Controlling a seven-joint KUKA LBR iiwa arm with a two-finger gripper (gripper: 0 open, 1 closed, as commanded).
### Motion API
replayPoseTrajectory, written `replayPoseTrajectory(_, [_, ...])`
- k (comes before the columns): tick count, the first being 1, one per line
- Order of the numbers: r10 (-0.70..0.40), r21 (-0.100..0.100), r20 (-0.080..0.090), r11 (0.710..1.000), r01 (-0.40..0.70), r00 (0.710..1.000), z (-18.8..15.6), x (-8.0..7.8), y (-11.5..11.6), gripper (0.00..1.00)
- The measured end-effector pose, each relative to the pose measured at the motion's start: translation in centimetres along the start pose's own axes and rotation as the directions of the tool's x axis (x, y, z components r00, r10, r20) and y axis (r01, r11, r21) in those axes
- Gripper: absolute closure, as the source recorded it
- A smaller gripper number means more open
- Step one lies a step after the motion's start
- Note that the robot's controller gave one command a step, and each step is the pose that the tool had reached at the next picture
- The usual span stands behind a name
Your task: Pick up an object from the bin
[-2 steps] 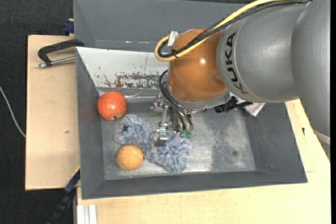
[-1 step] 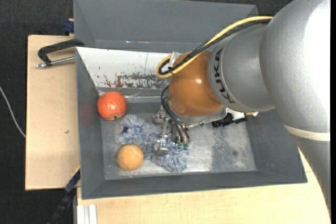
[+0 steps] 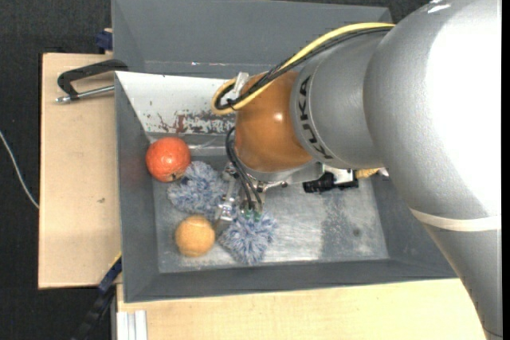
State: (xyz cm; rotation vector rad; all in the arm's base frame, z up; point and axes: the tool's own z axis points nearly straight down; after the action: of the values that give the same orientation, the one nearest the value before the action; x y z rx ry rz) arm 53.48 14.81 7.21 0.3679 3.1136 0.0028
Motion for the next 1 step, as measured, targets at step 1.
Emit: replayPoseTrajectory(1, [-0.096, -0.003, 0.000, 0.995, 0.096, 0.995, -0.08, -0.32, -3.21, 0.00])
